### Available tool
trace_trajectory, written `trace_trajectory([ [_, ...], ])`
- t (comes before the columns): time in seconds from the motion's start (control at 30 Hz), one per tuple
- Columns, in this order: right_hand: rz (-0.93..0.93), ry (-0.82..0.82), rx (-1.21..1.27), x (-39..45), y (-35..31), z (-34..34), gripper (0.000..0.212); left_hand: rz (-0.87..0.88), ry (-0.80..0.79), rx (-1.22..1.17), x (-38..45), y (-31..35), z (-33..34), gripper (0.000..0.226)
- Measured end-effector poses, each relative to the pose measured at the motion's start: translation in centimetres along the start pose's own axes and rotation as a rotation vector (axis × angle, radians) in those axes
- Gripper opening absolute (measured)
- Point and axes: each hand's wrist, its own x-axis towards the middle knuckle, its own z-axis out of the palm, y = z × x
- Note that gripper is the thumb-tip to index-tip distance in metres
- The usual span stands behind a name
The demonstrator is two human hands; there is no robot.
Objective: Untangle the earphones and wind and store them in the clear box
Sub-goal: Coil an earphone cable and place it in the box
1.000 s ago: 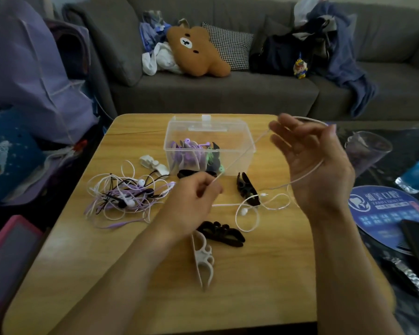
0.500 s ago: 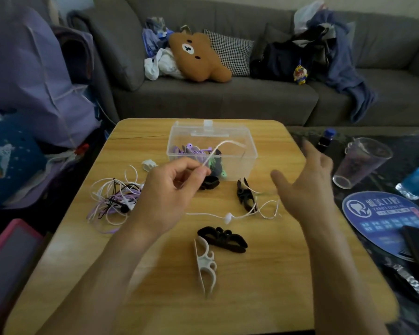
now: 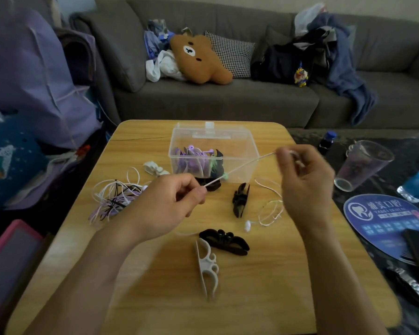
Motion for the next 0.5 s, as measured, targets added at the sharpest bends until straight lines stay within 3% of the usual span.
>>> trace_trajectory([
  [0.07, 0.082, 0.200, 0.061, 0.6, 0.7, -0.8, 0.012, -0.044, -0.043, -0.022, -0.1, -0.5, -0.4, 0.022],
  [0.17, 0.181, 0.253, -0.063, 1.0, 1.5, -1.6, 0.009, -0.065, -0.023, -0.059, -0.1, -1.2, -0.9, 0.024],
  [0.23, 0.273, 0.170, -0.152, 1.1, 1.8, -1.7, 0.009, -0.032, 0.029, -0.058, 0.0, -1.4, -1.1, 0.024],
  [0.3, 0.383, 0.062, -0.446, 0.7, 2.0, -1.0, 0.021, 0.001, 0.111, -0.025, 0.1, -1.6, -1.2, 0.022],
  [0.37, 0.320, -0.059, -0.739, -0.4, 1.4, 0.6, 0.038, 0.010, 0.141, 0.034, 0.1, -1.4, -0.9, 0.020],
  [0.43, 0.119, -0.209, -0.613, -1.9, 0.0, 3.0, 0.034, -0.006, 0.094, 0.120, 0.1, -1.2, -0.3, 0.019],
  [0.5, -0.011, -0.419, -0.376, -3.3, -1.2, 5.0, 0.015, -0.001, 0.053, 0.128, 0.1, -1.0, 0.4, 0.021],
])
